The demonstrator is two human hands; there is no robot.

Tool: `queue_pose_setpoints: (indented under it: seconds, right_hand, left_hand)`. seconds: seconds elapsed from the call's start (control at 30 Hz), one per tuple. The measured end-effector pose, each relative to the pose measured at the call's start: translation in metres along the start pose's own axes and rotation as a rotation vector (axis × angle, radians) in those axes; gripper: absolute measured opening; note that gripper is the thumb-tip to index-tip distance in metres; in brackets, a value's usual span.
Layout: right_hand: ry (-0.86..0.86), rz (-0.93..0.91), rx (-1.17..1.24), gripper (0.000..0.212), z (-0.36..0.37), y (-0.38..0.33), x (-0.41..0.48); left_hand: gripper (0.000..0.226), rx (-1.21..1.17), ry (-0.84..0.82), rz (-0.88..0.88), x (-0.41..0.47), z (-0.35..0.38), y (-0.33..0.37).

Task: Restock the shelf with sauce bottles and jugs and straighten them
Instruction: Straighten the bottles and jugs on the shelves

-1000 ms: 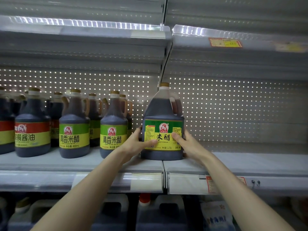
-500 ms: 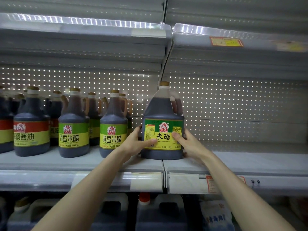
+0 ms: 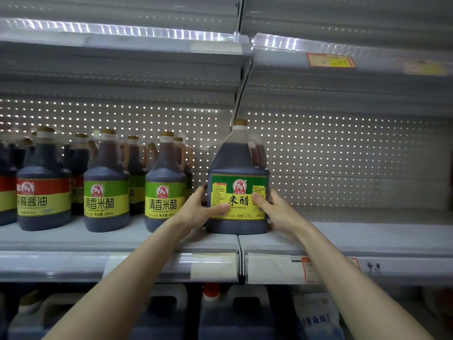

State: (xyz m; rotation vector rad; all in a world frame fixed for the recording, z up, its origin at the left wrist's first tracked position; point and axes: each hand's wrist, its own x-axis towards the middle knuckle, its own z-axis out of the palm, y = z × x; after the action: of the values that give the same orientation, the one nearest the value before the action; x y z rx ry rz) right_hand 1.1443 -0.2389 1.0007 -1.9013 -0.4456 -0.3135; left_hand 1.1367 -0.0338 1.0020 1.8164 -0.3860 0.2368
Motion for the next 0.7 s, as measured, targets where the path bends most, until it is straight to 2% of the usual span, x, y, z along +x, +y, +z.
queue_pose_setpoints:
  seconds: [0.33, 0.5, 0.6, 0.7]
  right_hand:
    - [-0.019, 0.019, 0.007, 0.035, 0.000, -0.002, 0.000]
    - [-0.021, 0.036, 0.002, 0.032, 0.000, -0.006, -0.002]
    - [0.012, 0.037, -0.021, 0.037, -0.003, -0.010, -0.004]
    - [0.044, 0.001, -0.029, 0.033, -0.002, -0.014, -0.011]
  left_hand:
    - [0.079, 0.007, -0.006, -0.026, 0.005, -0.003, -0.006]
    - [0.065, 0.043, -0.024, -0.024, 0.004, -0.002, 0.000]
    - [0.046, 0.126, -0.016, -0.020, 0.003, -0.001, 0.004]
    - [0.046, 0.197, 0.029, 0.011, -0.005, -0.004, 0.008]
